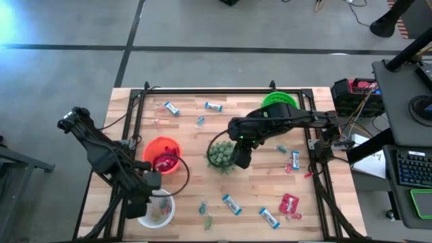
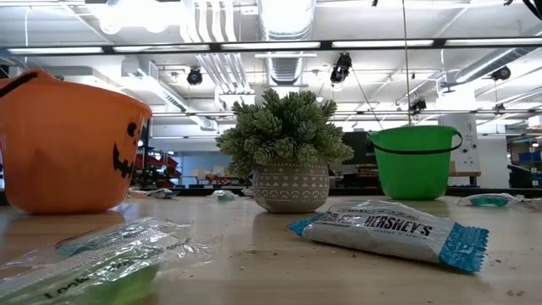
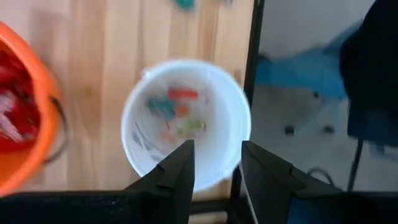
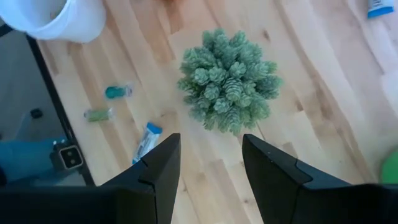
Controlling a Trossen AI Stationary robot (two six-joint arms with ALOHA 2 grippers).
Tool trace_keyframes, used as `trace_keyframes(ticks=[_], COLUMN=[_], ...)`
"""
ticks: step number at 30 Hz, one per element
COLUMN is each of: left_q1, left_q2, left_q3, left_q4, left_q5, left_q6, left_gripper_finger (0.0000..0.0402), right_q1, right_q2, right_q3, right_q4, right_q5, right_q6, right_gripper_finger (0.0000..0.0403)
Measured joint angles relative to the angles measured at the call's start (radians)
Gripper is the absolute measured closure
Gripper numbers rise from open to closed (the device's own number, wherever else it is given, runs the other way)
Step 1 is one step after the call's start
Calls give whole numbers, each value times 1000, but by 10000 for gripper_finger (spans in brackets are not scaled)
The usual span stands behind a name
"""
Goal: Sort candy
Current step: Put the orange gummy into the white bucket
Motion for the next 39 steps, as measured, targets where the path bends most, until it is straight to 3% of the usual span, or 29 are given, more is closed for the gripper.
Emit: trace_keyframes(ticks=[9, 18, 25, 29, 39], left_q1=[0, 0, 0, 0, 0], left_q2=[-107, -190, -235, -257, -344], left_q3=[67, 67, 67, 66, 66], left_q4=[-35, -185, -202, -215, -309], left_q5=[-243, -283, -282, -282, -281], left_q6=[57, 90, 194, 248, 269], left_gripper_finger=[288, 288, 288, 288, 288], right_q1=[80, 81, 46, 45, 44], right_q2=[-44, -103, -151, -179, -212], right_q3=[-67, -357, -595, -699, -868], right_q4=[1, -1, -1, 0, 6], right_q5=[144, 273, 274, 224, 138], right_q6=[130, 300, 480, 596, 823], right_gripper_finger=[238, 238, 238, 238, 238])
